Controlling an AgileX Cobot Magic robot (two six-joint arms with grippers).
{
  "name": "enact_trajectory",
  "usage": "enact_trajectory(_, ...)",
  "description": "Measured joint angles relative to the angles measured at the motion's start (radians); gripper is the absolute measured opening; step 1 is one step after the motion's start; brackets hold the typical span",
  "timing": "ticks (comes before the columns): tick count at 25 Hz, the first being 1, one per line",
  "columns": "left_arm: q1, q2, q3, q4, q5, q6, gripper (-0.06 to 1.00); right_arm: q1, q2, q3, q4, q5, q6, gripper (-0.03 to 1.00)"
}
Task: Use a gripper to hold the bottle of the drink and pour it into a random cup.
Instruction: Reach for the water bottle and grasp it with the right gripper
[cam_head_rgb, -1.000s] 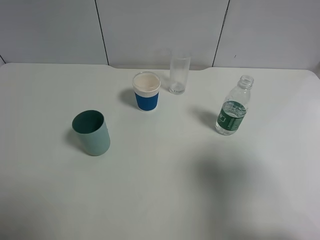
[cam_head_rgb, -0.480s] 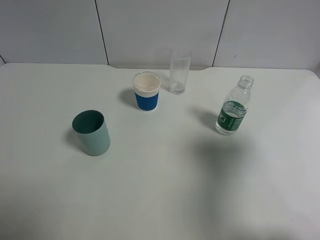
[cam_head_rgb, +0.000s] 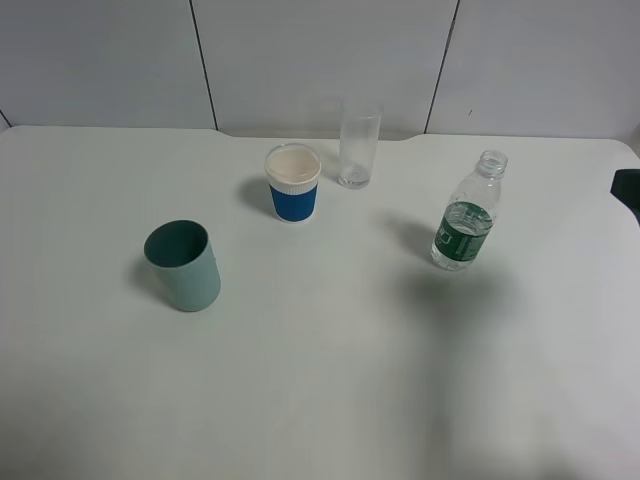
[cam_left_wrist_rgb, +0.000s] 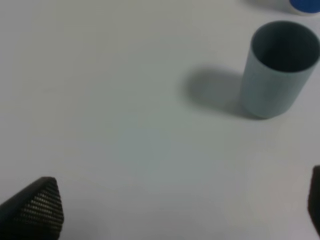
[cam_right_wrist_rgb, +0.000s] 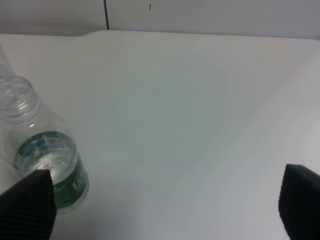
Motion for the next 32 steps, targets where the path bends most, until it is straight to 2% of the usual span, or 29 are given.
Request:
enact_trajectory(8,0.0,0.0,0.0,0.0,0.0,0.0,0.99,0.021,0.173,0.019,0.0,-0.167,0.0,0.88)
enact_trajectory(14,0.0,0.0,0.0,0.0,0.0,0.0,0.99,0.139,0.339,0.022,-0.008,-0.344,-0.004,0.88)
enact_trajectory(17,0.0,0.0,0.0,0.0,0.0,0.0,0.99,0.197,0.419,0.022,-0.048,-0.411,-0.008,0.88)
enact_trajectory(24,0.0,0.0,0.0,0.0,0.0,0.0,0.99,0.226,0.592,0.022,-0.137,-0.471,-0.016,0.88)
enact_trajectory(32,0.0,0.0,0.0,0.0,0.0,0.0,0.99,0.226,0.647,0.028,-0.247,-0.576,-0.016,0.88)
